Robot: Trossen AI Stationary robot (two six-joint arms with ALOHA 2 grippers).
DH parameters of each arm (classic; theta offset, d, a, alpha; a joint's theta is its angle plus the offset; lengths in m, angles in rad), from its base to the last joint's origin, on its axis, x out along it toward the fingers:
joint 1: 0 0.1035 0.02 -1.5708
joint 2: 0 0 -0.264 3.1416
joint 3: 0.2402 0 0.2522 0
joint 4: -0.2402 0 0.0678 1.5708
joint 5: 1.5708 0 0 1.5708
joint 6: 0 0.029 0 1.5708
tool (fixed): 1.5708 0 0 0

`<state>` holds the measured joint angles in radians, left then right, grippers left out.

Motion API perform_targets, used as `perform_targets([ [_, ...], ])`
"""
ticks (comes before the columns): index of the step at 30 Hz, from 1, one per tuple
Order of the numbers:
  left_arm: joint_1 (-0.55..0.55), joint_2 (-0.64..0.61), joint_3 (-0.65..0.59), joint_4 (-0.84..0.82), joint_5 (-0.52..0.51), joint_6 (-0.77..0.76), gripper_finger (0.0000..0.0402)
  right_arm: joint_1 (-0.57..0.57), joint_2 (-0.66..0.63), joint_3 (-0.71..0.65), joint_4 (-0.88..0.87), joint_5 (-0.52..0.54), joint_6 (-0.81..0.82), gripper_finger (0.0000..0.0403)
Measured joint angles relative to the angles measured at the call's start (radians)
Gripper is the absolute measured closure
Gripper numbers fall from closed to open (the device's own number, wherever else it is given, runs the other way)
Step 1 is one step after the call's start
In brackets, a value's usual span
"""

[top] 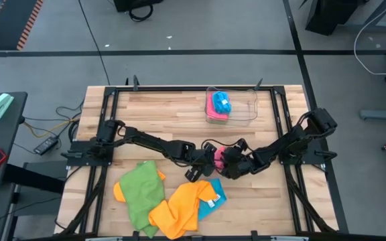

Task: Fold microfiber towels
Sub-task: Fold the pink towel

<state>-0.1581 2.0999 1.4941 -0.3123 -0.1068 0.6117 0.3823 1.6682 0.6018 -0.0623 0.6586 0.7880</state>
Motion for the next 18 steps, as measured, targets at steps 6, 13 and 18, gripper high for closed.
perform_targets([
  [6,-0.001,0.0,0.019,0.067,-0.091,0.037,0.038,0.008,0.01,0.0,-0.002,0.005,0.062,0.0194],
  [13,0.0,0.011,0.019,0.164,-0.145,0.046,0.0373,0.054,-0.066,-0.006,-0.024,-0.005,0.062,0.0194],
  [18,0.007,0.027,0.019,0.237,-0.154,0.011,0.0373,0.061,-0.053,-0.005,-0.019,-0.018,0.08,0.0194],
])
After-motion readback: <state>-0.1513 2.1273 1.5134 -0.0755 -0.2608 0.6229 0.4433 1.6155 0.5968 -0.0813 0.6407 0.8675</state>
